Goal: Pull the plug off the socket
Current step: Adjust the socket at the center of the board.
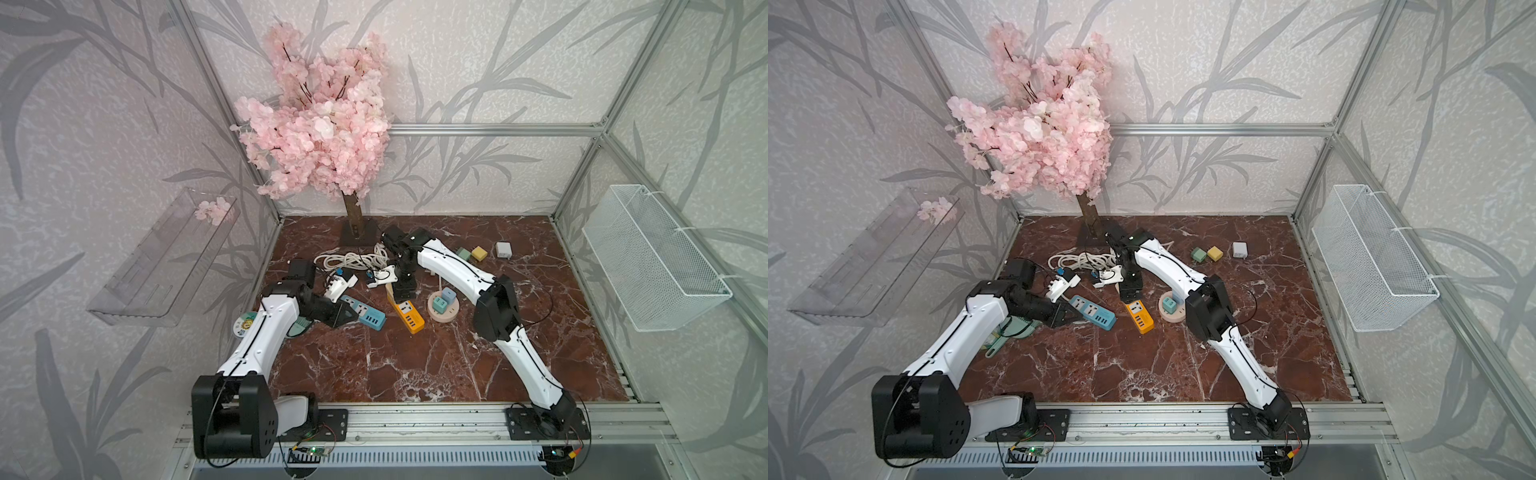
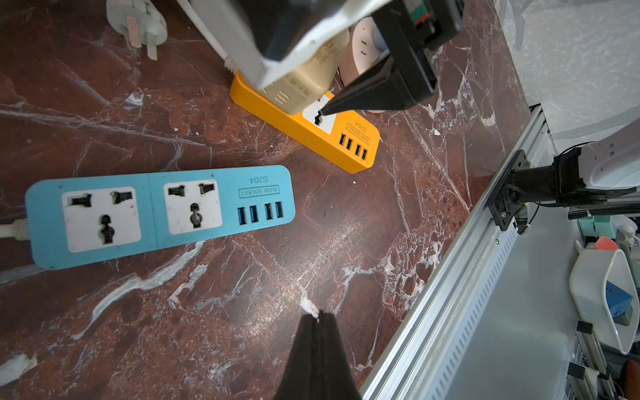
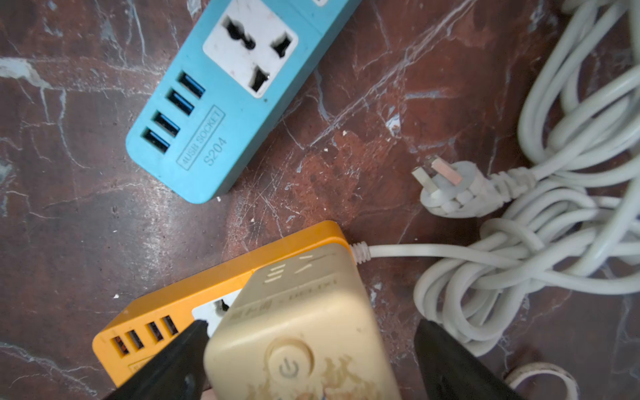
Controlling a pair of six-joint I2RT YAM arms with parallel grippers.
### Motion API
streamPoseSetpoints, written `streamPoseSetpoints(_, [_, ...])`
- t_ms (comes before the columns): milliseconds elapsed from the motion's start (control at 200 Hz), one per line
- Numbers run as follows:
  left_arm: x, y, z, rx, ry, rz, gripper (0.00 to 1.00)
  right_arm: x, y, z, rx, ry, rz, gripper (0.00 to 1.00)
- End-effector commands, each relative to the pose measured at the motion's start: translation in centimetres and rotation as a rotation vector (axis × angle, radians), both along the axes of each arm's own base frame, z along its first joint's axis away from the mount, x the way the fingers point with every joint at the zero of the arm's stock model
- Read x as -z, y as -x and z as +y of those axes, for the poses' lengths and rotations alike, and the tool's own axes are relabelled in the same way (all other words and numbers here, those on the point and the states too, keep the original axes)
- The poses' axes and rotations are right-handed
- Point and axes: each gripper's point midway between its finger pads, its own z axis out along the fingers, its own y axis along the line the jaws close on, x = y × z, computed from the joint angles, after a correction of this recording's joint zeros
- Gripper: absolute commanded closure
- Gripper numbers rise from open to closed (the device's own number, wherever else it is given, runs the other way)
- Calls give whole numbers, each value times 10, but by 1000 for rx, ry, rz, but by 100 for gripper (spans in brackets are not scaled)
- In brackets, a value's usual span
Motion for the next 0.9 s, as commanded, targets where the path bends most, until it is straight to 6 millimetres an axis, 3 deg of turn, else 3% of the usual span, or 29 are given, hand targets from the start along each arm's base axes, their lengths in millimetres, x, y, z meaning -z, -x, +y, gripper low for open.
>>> streamPoseSetpoints(0, [-8,-4,-1,-1,25,-4,100,3,6,2,-7,-7,12,4])
streamPoseSetpoints(185, [-8,-5,-2,-1,28,1,100,3,-3,8,6,-31,-18,10])
streamPoseSetpoints(430, [-8,-5,-1,-4,30,1,100,-8,-6,16,21,-81,-33,24])
streamPoseSetpoints(730, [-6,-7,0,-10,24,11,100,-15,-9,10,101,-70,-57,68])
streamPoseSetpoints(795, [-5,-8,0,-7,26,16,100,-19,-13,11,153,-96,-76,80])
streamPoseSetpoints(865, [-1,-11,1,-13,22,31,100,-18,-18,11,235,-131,-98,100])
streamPoseSetpoints(895, [0,-13,2,-21,17,34,100,-21,-19,12,266,-152,-101,100])
